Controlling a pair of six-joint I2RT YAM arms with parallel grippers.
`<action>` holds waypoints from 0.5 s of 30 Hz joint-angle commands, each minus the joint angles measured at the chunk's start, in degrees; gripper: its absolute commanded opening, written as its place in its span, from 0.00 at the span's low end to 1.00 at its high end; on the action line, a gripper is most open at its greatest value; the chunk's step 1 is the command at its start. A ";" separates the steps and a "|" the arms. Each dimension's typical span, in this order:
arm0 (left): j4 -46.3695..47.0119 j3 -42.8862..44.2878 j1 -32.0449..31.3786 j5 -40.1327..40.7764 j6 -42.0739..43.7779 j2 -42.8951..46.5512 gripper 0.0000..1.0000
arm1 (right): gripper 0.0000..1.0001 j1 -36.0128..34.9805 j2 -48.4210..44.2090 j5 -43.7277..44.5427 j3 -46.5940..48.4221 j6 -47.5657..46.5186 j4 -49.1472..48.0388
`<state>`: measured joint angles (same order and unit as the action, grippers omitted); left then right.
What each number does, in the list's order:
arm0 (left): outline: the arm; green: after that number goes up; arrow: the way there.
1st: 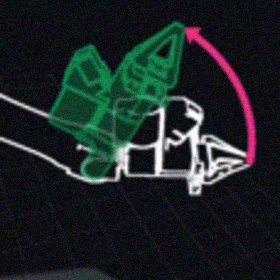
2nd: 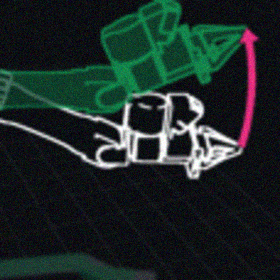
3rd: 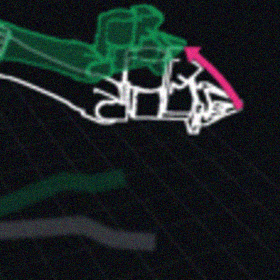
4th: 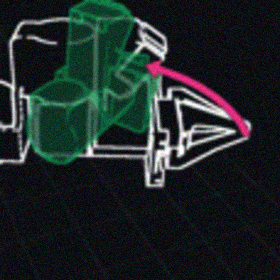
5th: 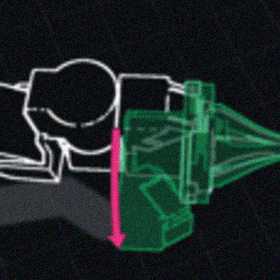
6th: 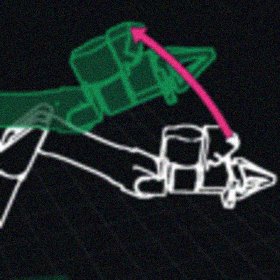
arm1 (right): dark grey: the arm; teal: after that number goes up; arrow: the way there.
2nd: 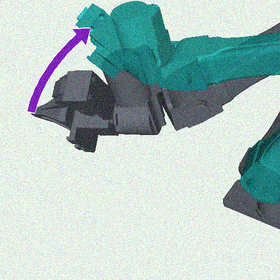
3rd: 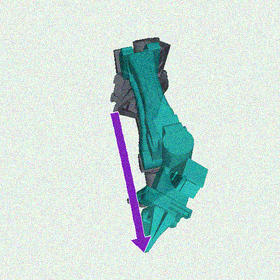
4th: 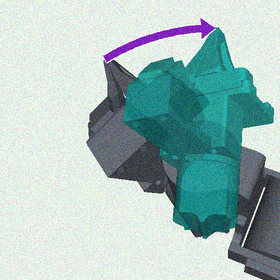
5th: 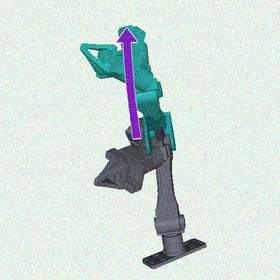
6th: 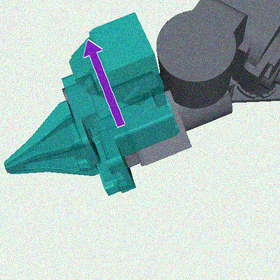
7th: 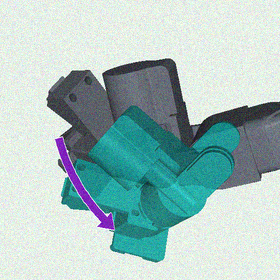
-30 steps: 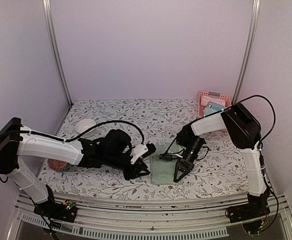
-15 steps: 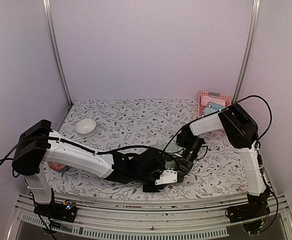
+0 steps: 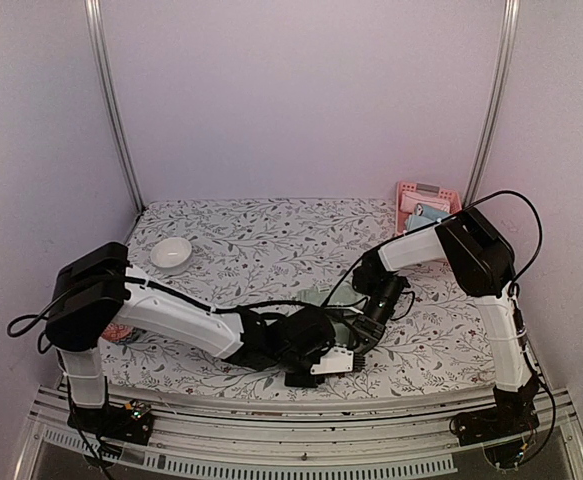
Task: Roll the towels
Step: Roll the towel at the center of the board.
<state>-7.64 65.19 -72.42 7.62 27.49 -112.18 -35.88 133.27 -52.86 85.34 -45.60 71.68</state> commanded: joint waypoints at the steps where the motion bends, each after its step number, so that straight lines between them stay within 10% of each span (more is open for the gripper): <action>1: 0.07 1.25 0.88 2.49 0.99 -3.50 0.35 | 0.07 -0.08 4.86 12.34 -1.67 0.38 -5.43; 15: -8.09 3.60 0.89 0.88 -3.67 -5.38 0.18 | 0.26 2.24 -5.15 8.70 0.41 -3.08 1.13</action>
<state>-7.22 69.76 -72.23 10.90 26.50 -116.57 -35.53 131.70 -52.45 85.10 -46.39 73.52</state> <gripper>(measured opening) 0.191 0.223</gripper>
